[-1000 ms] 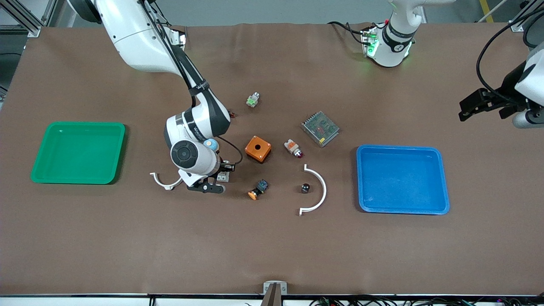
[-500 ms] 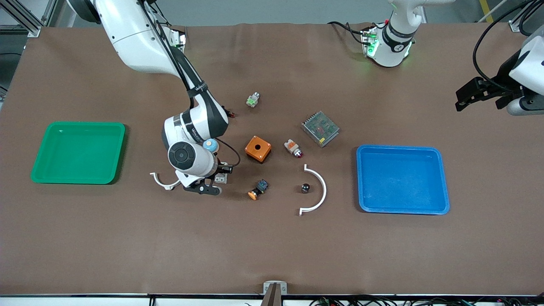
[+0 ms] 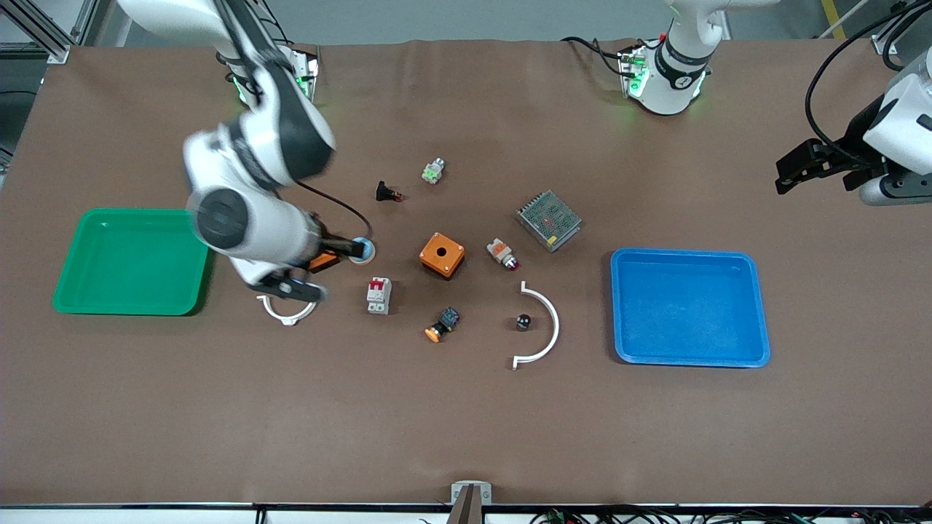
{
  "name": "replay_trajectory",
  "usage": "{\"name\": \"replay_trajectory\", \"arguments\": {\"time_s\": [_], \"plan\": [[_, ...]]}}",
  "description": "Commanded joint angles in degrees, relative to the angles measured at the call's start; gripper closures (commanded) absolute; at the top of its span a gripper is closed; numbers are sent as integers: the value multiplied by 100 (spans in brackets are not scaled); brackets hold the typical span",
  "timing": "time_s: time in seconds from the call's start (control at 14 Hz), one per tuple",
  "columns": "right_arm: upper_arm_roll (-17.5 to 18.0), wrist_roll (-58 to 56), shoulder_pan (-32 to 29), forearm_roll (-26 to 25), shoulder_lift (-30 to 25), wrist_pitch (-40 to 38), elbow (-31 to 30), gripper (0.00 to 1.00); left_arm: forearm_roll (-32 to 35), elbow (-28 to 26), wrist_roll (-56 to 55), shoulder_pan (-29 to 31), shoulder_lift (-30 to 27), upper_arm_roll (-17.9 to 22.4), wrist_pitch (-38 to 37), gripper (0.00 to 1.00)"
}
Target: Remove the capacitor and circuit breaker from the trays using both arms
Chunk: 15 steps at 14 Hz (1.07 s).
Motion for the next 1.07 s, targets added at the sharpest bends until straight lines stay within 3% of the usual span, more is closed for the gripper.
{"name": "replay_trajectory", "arguments": {"time_s": [0.0,0.21,0.5,1.0], "plan": [[43,-788,-748,-3,-1074,-94,-966,0,-55,-43,163,209,-44,-6,20,0],[52,-1466,-1452,-476,-1700,-137,-1381,0,-73,-43,242,306,36,-15,64,0],[52,-2696,-2340,-846,-1990,-199,-1242,0,-90,-43,260,245,1,-94,47,0],[60,-2884,-2579,-987,-1930,-480,111,0,-81,36,322,297,0,-103,-15,0]]}}
